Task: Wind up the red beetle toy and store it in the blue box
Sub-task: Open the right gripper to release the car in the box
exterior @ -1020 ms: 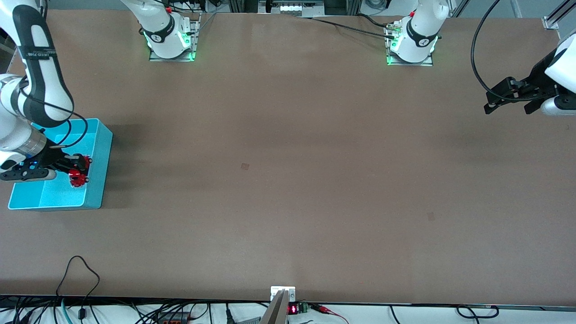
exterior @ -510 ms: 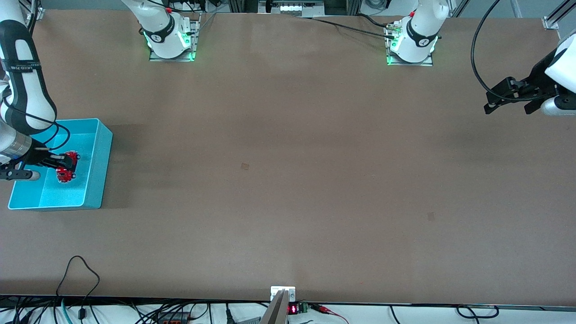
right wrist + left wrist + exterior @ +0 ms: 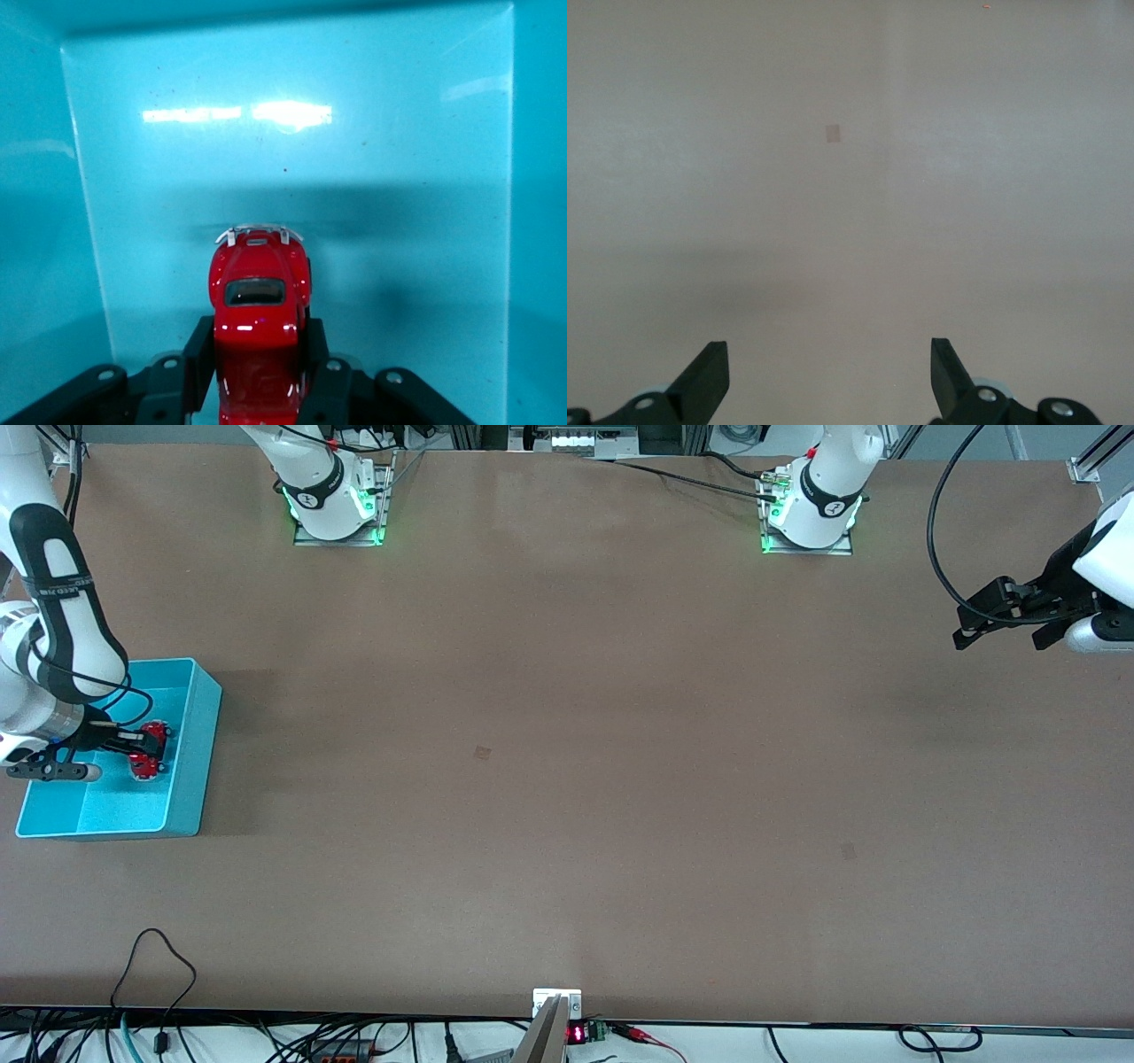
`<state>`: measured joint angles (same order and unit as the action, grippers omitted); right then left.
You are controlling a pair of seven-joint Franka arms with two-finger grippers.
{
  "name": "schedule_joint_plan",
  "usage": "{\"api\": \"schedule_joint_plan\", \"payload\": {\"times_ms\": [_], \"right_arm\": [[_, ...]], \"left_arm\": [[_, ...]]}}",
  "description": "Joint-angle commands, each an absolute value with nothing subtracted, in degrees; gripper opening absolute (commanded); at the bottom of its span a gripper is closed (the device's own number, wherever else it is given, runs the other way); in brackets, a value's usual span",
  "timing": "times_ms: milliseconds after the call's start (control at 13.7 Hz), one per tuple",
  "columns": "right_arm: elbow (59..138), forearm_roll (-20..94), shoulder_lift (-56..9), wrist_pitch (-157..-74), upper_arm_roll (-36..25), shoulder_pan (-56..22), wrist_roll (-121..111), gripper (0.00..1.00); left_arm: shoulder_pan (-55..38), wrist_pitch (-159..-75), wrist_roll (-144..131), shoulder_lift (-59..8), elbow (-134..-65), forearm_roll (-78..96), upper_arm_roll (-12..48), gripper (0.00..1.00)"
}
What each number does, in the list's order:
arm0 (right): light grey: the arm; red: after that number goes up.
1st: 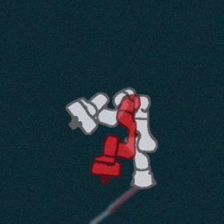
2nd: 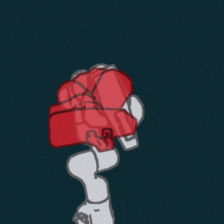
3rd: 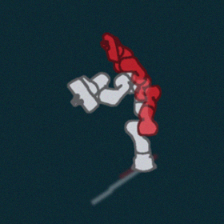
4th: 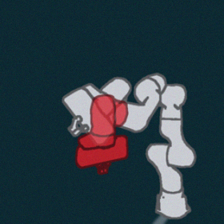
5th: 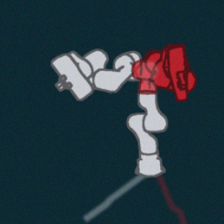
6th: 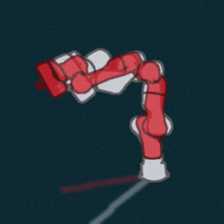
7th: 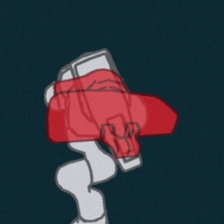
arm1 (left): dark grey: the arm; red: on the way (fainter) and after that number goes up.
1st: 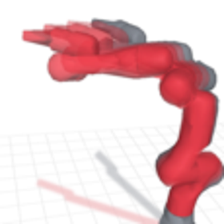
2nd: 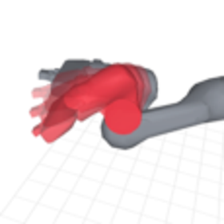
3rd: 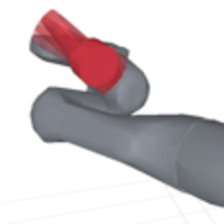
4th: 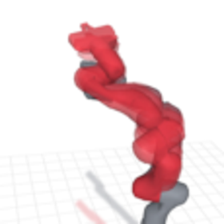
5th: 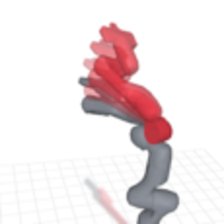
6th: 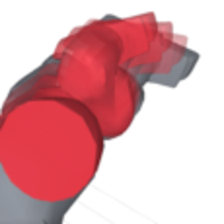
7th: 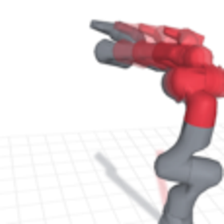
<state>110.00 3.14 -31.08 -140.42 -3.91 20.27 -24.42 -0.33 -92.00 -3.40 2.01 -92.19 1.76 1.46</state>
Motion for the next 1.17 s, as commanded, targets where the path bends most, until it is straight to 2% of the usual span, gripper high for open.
{"api": "schedule_joint_plan", "payload": {"times_ms": [0, 146, 291, 437, 656, 874, 1093], "right_arm": [[109.16, 2.72, -32.78, -141.58, -3.08, 21.27, -24.53, 0.22], [109.16, 3.34, -32.52, -141.68, -2.99, 21.80, -23.91, 1.00], [109.07, 3.51, -30.34, -140.81, -2.99, 21.45, -24.08, 1.00], [107.50, 4.13, -26.91, -134.68, -2.81, 20.92, -21.29, 1.00], [99.25, 3.78, -23.57, -120.63, -2.72, 17.68, -17.86, 1.00], [94.59, 3.86, -19.70, -114.19, -2.72, 14.52, -16.53, 1.00], [87.39, 4.22, -19.07, -107.43, -2.64, 10.39, -12.06, 1.00]], "left_arm": [[-0.79, -90.88, -4.04, 1.14, -90.18, 1.32, 1.23, 1.00], [-0.79, -90.88, -4.04, 1.14, -90.18, 1.32, 1.23, 1.00], [-0.79, -90.88, -3.96, 1.14, -90.18, 1.32, 1.23, 1.00], [-0.79, -90.88, -3.96, 1.14, -90.18, 1.32, 1.23, 1.00], [-0.79, -90.88, -3.96, 1.14, -90.18, 1.32, 1.23, 1.00], [-0.79, -90.88, -3.96, 1.14, -90.18, 1.32, 1.23, 1.00], [-0.79, -90.88, -3.96, 1.14, -90.18, 1.32, 1.23, 1.00]]}}
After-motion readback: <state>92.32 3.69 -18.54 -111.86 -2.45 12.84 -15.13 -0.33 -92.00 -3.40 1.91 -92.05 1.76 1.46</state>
